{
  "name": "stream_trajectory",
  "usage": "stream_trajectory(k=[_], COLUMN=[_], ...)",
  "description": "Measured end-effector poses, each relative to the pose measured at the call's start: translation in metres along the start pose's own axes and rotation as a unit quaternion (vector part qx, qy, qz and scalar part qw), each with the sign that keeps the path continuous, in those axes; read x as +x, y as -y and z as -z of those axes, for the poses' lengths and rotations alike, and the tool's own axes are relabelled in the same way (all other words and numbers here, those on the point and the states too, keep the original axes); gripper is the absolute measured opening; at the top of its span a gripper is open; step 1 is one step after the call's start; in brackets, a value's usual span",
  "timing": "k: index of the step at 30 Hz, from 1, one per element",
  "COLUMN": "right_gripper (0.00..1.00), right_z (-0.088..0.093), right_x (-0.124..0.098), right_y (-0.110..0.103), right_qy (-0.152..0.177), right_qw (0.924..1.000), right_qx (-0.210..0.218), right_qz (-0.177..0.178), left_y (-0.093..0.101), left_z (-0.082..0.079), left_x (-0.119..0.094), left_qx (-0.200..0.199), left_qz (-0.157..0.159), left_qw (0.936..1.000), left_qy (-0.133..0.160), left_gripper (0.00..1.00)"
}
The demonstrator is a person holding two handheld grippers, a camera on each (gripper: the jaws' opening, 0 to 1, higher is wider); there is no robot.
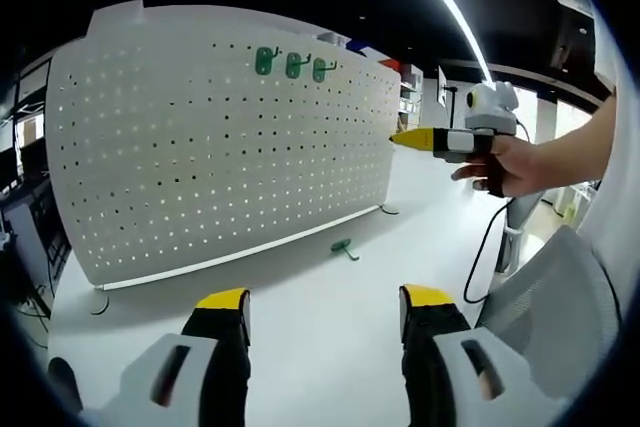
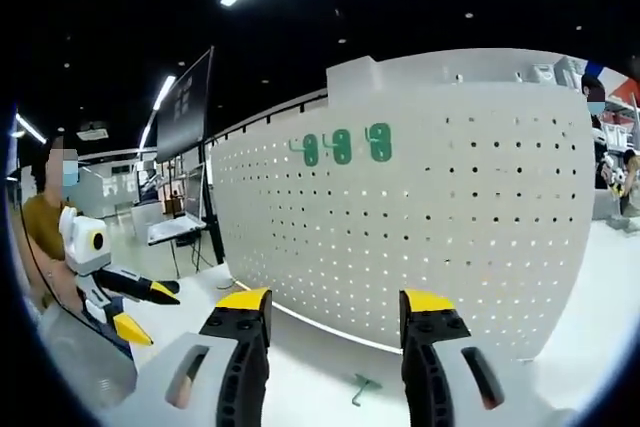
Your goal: Insert the hook assembly into the mounting plate slot until the hook locks in place.
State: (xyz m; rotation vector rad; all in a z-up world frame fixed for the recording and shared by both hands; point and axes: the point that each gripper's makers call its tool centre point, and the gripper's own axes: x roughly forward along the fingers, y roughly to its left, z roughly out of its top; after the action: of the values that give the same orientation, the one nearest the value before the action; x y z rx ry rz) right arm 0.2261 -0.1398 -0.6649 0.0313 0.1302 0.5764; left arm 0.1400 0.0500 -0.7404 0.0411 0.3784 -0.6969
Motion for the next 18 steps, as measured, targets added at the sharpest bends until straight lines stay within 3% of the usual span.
stream_trajectory(k=[18], right_gripper=[0.51], right_z=[0.03], right_x=[-0.022], right_y=[-0.003], right_qy=[-0.033], right_qw=[0.9994], right_qx=[0.014], right_qz=[0.002], left_y=[-0.002], left_z=[0.003], left_x=[0.0], left_qx=[-0.001], left_qz=[0.001], left_qw=[1.0], left_qy=[-0.002], left_gripper=[0.63])
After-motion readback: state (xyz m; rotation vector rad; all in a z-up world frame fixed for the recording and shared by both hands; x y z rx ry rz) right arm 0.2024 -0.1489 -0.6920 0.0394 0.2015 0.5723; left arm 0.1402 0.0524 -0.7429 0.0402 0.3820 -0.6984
